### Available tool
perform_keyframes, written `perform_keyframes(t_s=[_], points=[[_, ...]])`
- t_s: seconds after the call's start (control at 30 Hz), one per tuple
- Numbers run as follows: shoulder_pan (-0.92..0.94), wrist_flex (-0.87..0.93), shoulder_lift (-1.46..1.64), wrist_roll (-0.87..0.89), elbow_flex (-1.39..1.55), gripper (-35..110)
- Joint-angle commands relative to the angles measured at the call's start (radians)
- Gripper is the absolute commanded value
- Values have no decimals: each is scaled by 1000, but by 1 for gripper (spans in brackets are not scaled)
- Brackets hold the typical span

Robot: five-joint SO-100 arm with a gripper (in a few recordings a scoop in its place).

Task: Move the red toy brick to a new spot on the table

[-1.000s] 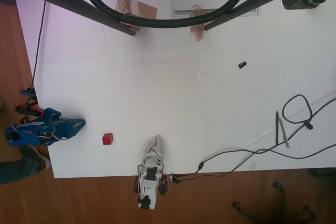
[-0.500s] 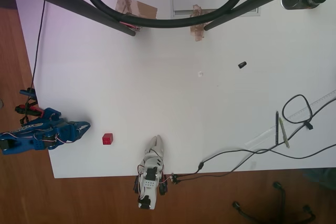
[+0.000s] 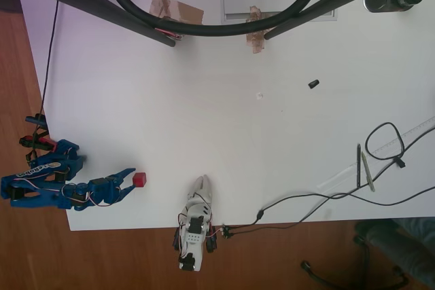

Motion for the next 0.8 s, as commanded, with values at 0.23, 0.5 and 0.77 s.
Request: perform_keyframes(t_s=[0.23, 0.5, 0.77], points=[[91, -229, -121, -138, -43, 33], [137, -377, -166, -170, 91, 33], [149, -417, -236, -83, 132, 21]])
